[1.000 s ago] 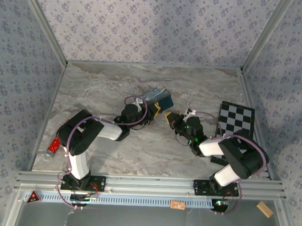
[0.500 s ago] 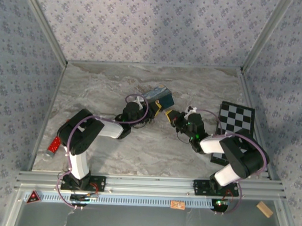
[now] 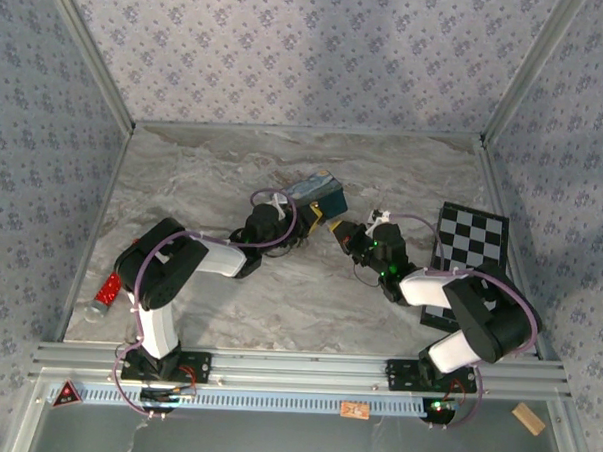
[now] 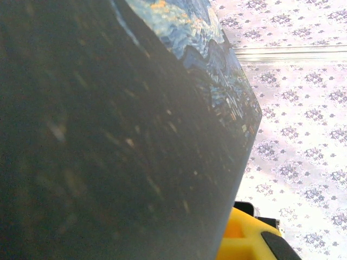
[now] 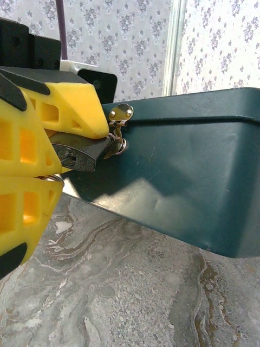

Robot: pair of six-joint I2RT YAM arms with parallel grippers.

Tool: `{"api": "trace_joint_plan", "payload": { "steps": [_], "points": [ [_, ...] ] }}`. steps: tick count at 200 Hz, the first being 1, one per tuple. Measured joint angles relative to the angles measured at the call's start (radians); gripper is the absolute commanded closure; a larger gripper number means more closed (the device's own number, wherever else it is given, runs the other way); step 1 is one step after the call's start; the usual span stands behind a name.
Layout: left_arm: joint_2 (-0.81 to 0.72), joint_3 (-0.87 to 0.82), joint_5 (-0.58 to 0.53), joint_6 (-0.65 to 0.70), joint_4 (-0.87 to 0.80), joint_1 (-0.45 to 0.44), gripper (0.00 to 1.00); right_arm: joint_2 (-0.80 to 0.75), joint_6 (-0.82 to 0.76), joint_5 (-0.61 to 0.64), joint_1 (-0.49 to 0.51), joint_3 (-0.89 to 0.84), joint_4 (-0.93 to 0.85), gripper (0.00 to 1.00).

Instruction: Unlock a padlock with a key

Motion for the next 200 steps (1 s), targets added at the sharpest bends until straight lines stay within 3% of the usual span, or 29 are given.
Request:
{"api": "trace_joint_plan", "payload": {
  "steps": [108,200],
  "points": [
    [0.013,0.012,-0.006,0.017,0.000,0.000,1.00,0.058,0.142,-0.082,-0.043,0.000,0.084,1.00],
    [0.015,0.024,0.000,0.039,-0.016,0.001,1.00,0.050,0.100,-0.098,-0.049,0.015,0.034,1.00]
  ]
}}
